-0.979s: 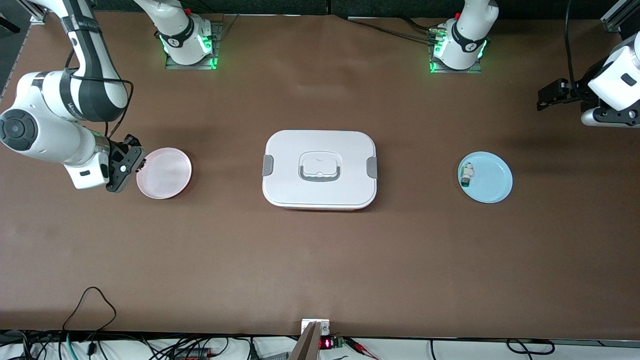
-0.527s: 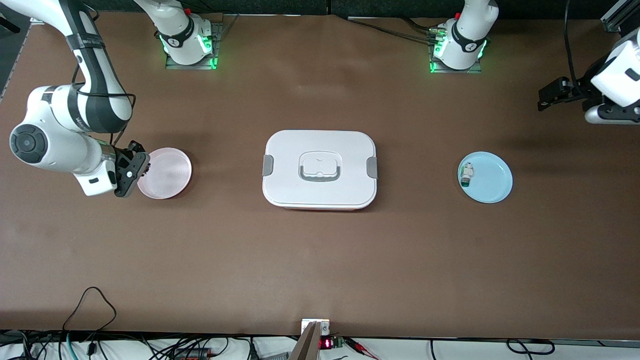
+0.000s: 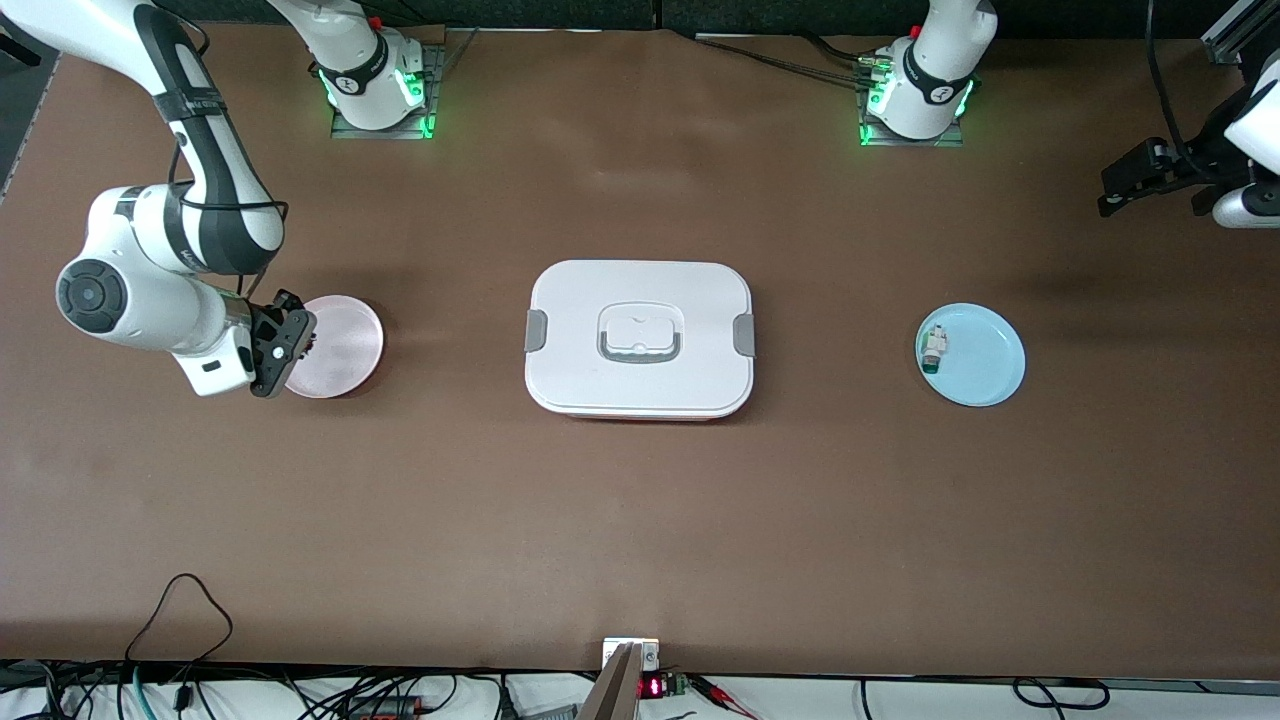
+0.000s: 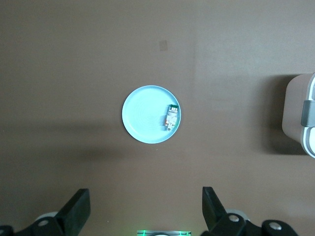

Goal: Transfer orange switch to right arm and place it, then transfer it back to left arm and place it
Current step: 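Lower the switch onto the white plate with the right gripper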

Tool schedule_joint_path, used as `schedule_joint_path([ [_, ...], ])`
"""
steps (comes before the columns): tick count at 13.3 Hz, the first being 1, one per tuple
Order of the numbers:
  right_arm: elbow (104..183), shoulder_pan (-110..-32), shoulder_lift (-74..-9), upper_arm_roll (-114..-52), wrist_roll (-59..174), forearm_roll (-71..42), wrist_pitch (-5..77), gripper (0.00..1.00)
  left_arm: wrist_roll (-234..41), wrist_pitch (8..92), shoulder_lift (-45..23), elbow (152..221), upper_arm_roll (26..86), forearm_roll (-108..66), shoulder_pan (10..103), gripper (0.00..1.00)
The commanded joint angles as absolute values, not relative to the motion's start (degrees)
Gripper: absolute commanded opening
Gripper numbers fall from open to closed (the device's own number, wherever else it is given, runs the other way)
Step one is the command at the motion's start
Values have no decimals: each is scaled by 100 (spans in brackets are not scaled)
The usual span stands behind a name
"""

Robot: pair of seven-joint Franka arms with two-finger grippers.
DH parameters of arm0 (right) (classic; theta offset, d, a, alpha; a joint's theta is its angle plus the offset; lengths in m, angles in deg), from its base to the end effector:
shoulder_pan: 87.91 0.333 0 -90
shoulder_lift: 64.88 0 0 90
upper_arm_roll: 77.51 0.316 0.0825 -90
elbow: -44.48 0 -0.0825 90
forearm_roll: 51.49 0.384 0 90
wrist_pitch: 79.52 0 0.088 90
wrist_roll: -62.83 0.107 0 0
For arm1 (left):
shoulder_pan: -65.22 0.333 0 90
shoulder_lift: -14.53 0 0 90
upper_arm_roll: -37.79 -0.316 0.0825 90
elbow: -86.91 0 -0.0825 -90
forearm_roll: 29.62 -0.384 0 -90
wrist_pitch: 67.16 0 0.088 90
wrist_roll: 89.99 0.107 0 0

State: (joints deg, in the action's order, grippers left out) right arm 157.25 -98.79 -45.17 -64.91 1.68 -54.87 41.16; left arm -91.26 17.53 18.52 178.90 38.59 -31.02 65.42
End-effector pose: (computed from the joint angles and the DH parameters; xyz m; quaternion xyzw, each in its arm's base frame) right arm 0.5878 0.0110 0.2859 -0.8412 -0.5316 0.0785 0.0604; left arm 0.5229 -0.0030 0.6380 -0.9995 -0.0067 0.0287 0.0131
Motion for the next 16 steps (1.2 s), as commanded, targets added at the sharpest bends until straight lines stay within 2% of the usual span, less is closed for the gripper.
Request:
schedule_joint_path([
  [1, 15970, -9898, -4467, -6433, -44, -5570, 4395, 27, -9157, 1730, 1875, 17805, 3867, -3138, 6557, 100],
  [6, 16304, -9907, -4387, -6441, -133, -5904, 4984, 27, -9201, 1721, 1866, 17796, 3884, -3173, 6531, 100],
  [16, 16507, -9872, -4326, -6433, -63, -6019, 5099, 27, -9201, 1730, 1814, 17779, 3867, -3191, 6548, 100],
])
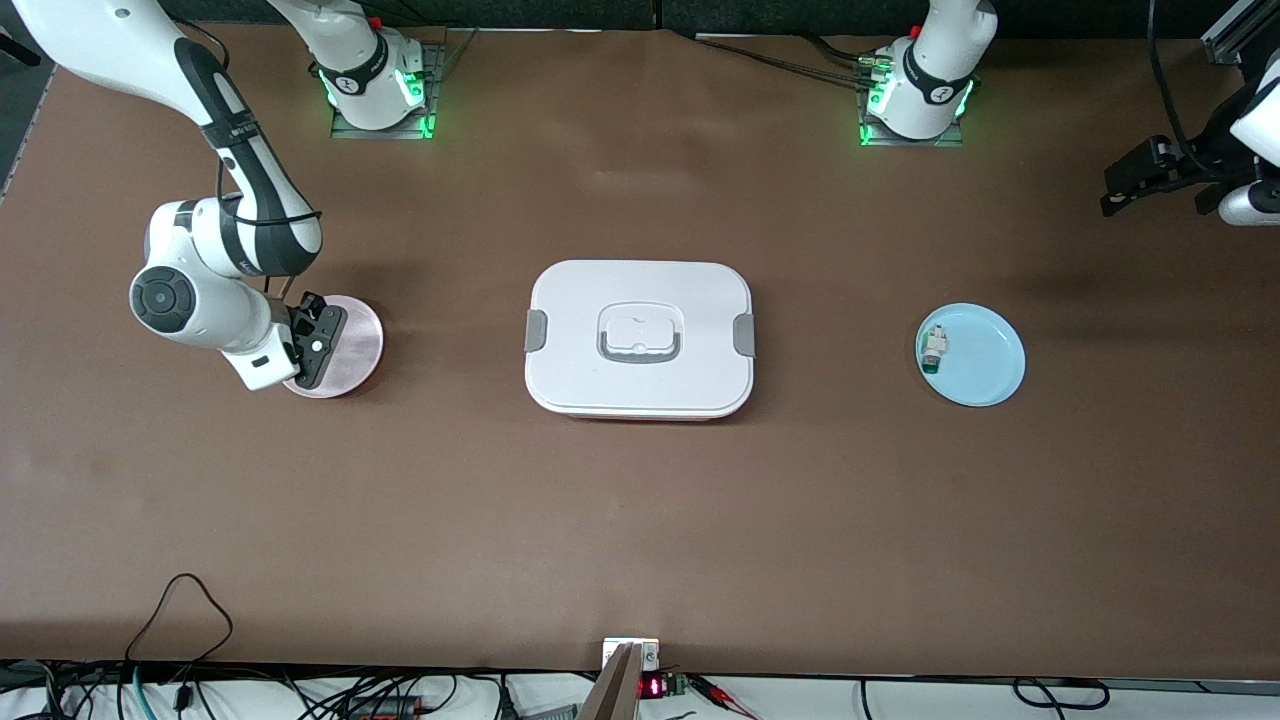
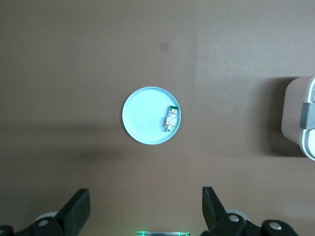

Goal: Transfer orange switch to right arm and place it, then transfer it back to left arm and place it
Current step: 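Lower the switch onto the white plate with the right gripper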

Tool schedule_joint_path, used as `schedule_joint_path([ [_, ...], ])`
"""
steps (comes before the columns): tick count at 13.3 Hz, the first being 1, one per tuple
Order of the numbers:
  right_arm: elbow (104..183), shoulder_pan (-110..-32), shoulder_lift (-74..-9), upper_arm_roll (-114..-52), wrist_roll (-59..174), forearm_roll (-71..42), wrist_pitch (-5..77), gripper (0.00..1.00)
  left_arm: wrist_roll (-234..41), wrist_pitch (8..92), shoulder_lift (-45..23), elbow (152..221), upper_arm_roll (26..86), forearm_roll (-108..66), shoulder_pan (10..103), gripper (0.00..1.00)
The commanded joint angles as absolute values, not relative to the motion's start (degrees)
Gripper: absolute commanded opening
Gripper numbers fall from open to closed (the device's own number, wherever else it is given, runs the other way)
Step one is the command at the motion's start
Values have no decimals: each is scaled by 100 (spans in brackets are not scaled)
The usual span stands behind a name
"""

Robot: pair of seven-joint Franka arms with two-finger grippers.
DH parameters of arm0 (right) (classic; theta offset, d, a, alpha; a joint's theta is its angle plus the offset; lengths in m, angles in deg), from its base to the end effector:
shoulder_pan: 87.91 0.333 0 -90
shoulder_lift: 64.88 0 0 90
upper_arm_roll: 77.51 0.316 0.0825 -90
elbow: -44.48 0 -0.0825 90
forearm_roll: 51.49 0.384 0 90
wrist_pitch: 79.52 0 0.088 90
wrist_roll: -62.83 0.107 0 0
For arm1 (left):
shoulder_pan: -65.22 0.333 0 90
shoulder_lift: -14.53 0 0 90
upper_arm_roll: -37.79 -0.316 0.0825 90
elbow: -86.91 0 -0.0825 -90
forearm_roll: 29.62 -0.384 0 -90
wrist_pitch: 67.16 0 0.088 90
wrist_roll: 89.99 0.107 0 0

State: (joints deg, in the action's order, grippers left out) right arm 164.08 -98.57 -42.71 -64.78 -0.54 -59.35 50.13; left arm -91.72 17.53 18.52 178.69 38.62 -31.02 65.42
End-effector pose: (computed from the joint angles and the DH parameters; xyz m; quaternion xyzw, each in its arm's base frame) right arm 0.5626 0.0167 0.2259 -0.8119 -0.5753 0.0882 0.0453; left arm 0.5229 -0.0032 0.6397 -0.9995 -0.0104 0.0268 0.0132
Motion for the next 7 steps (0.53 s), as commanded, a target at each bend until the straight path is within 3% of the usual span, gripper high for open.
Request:
schedule_joint_path([
  [1, 16542, -9872, -4334, -6441, -71, -6019, 5108, 27, -9201, 1730, 1787, 17744, 3875, -3191, 6548, 100],
  [4, 16577, -9881, -4334, -6433, -63, -6019, 5099, 28, -9201, 1721, 1454, 17261, 3875, -3173, 6540, 100],
  [5, 16577, -9881, -4343, -6433, -45, -6010, 5091, 41, -9201, 1721, 1427, 17225, 3875, -3173, 6540, 100],
  [6, 16568, -9881, -4361, -6433, 7, -5966, 5073, 93, -9201, 1713, 1418, 17234, 3875, -3173, 6540, 100],
  [7, 16551, -9881, -4387, -6433, 199, -5966, 5012, 100, -9192, 1713, 1418, 17225, 3867, -3173, 6548, 100],
])
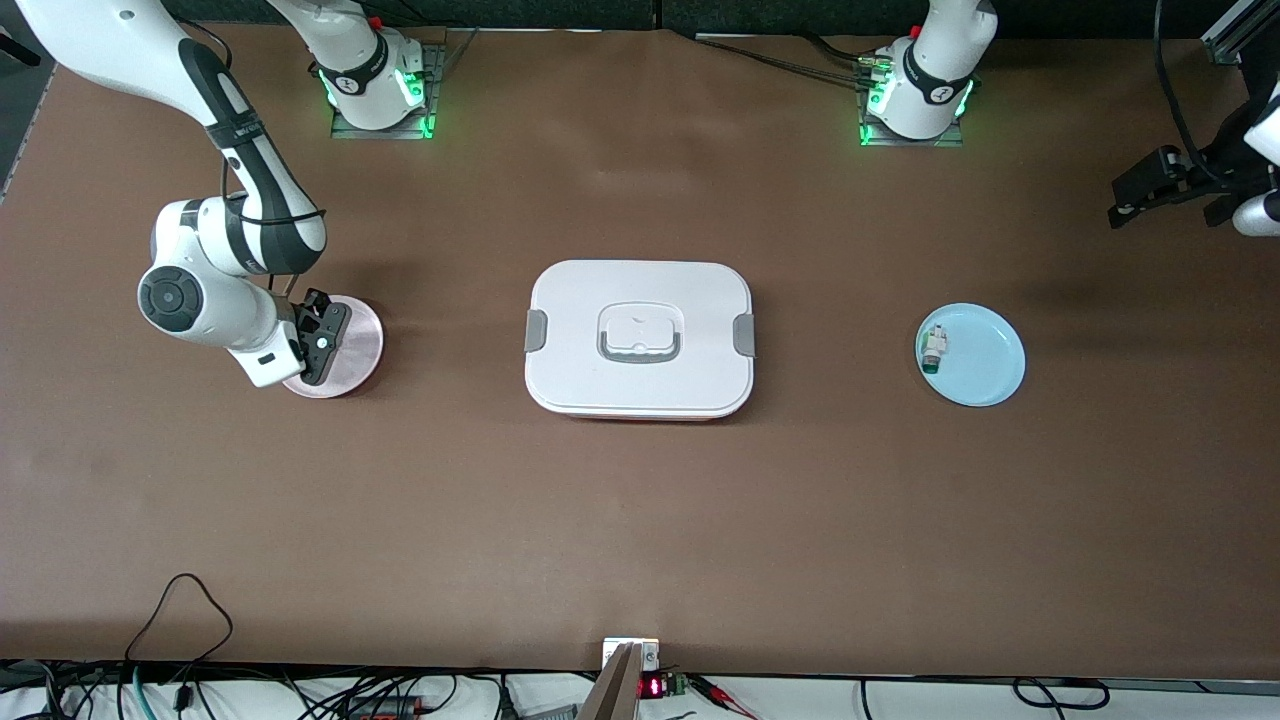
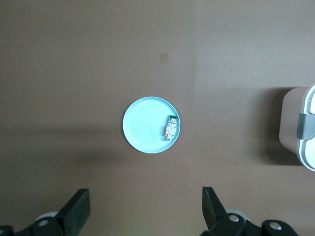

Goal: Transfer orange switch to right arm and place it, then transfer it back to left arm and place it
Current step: 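Lower the switch onto the white plate with the right gripper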

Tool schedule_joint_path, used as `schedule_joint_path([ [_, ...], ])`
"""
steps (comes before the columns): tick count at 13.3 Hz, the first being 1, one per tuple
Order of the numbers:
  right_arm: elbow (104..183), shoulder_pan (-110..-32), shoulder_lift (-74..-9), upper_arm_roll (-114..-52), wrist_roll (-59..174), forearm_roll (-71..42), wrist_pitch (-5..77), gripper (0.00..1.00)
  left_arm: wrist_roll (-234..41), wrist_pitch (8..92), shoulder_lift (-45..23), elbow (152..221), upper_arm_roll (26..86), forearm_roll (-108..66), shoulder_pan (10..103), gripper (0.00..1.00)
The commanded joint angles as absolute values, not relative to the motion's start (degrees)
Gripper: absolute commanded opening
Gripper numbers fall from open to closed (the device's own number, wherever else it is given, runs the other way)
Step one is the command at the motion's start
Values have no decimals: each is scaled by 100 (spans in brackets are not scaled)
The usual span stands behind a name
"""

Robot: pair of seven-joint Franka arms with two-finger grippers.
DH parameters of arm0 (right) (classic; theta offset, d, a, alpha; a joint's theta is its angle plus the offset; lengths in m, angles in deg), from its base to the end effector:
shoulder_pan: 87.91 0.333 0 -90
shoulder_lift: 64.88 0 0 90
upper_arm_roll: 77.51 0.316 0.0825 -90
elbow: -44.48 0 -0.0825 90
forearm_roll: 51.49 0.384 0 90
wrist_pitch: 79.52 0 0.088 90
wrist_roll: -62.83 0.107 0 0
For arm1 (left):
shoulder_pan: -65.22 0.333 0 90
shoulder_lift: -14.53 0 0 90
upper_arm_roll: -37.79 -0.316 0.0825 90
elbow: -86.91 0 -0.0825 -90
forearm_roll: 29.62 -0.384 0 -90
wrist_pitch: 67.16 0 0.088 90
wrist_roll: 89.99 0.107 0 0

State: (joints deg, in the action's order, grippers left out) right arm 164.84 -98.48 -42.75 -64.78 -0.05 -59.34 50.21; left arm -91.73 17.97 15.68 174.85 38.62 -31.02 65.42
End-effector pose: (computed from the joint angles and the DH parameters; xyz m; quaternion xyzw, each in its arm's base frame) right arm 0.5578 0.0179 0.2215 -0.8132 -0.5725 0.0930 0.0480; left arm 0.5398 -0.0032 0.6450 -0.9998 -0.0105 0.0142 0.0126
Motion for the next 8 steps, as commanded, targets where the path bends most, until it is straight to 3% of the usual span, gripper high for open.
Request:
schedule_joint_path([
  [1, 16525, -9881, -4422, -6433, 392, -5957, 4890, 100, -9192, 1704, 1418, 17234, 3875, -3191, 6540, 100],
  [8, 16498, -9872, -4545, -6398, 711, -5922, 4836, 100, -9201, 1677, 1418, 17243, 3867, -3191, 6548, 100],
])
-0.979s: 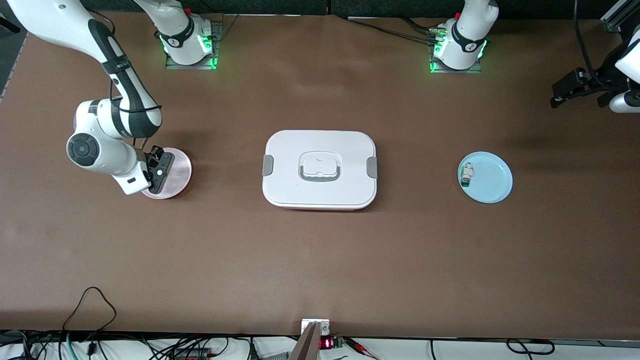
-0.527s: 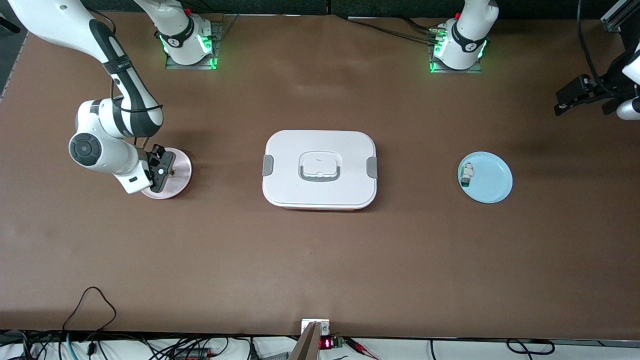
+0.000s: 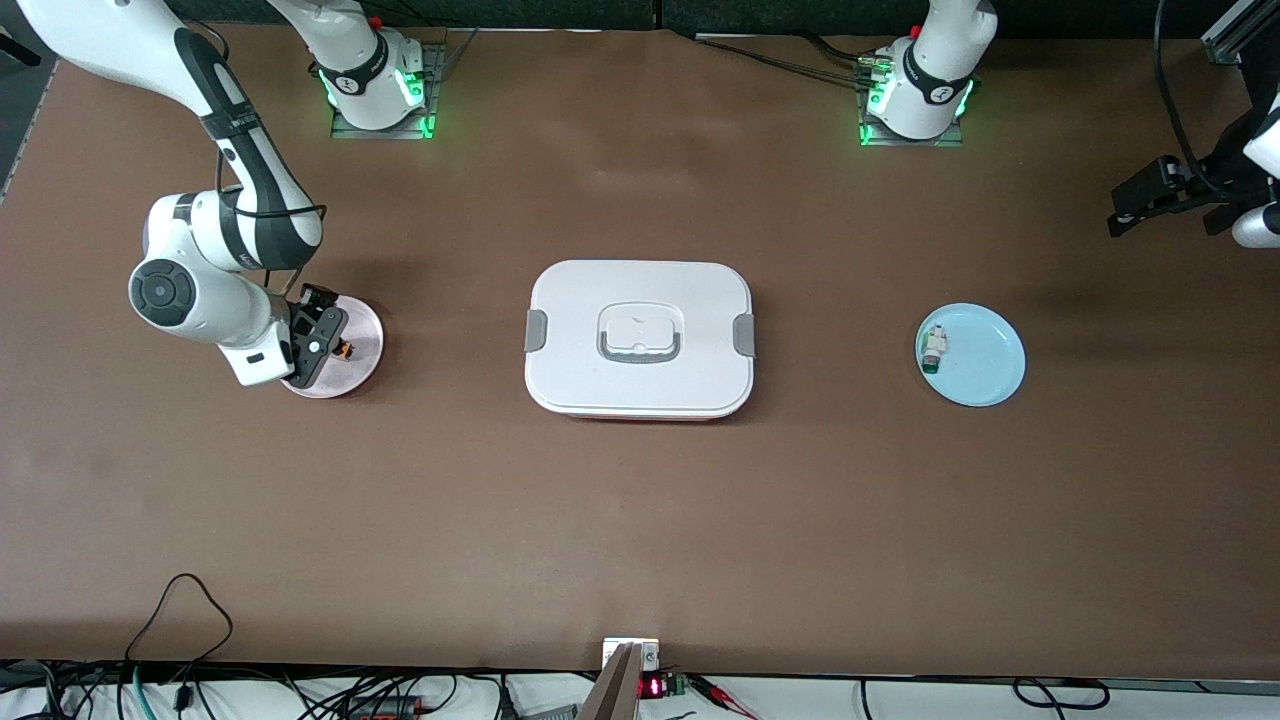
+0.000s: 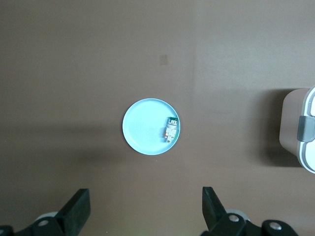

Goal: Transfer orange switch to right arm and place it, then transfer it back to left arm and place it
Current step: 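Lower the switch onto the white plate with the right gripper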

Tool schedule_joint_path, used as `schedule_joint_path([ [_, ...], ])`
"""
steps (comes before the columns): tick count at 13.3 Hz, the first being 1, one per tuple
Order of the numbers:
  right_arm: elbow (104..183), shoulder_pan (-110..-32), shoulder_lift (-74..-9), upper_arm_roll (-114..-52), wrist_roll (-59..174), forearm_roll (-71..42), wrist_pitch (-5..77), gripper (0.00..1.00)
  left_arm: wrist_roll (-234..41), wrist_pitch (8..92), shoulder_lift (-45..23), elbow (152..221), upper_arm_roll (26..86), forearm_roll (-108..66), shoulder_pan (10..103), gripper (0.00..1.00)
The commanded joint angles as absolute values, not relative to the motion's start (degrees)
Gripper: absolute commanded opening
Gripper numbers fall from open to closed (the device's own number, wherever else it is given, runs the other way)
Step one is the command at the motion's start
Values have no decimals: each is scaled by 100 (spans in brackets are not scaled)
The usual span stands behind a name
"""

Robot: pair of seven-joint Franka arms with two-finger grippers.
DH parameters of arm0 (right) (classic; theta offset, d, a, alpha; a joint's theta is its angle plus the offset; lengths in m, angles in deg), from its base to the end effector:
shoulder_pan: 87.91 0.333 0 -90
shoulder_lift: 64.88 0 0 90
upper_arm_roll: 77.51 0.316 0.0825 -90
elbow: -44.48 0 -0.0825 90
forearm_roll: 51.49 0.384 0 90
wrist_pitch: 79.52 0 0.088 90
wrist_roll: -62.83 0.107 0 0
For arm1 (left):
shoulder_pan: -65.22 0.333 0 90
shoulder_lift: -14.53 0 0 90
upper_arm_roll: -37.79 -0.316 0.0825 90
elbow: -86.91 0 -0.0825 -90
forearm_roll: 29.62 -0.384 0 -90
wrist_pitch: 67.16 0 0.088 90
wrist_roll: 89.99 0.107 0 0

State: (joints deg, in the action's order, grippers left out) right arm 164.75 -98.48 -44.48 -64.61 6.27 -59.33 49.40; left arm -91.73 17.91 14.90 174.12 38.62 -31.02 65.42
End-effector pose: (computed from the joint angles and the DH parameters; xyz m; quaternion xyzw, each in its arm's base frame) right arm 0.5597 0.0187 0.2378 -0.8438 -0.5279 0.0898 0.0355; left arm 0.5440 -0.0032 0.6434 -0.9998 -0.0105 0.0152 0.0126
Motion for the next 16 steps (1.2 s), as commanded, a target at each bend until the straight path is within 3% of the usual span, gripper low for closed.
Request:
schedule_joint_path([
  [1, 16489, -9872, -4545, -6406, 711, -5922, 4827, 100, -9201, 1677, 1418, 17243, 3867, -3191, 6557, 100],
  [12, 16489, -9872, -4589, -6406, 711, -5922, 4809, 100, -9192, 1669, 1418, 17243, 3867, -3191, 6557, 100],
  [16, 15972, -9881, -4756, -6406, 728, -5809, 4494, 100, -9192, 1669, 1418, 17243, 3867, -3191, 6557, 100],
])
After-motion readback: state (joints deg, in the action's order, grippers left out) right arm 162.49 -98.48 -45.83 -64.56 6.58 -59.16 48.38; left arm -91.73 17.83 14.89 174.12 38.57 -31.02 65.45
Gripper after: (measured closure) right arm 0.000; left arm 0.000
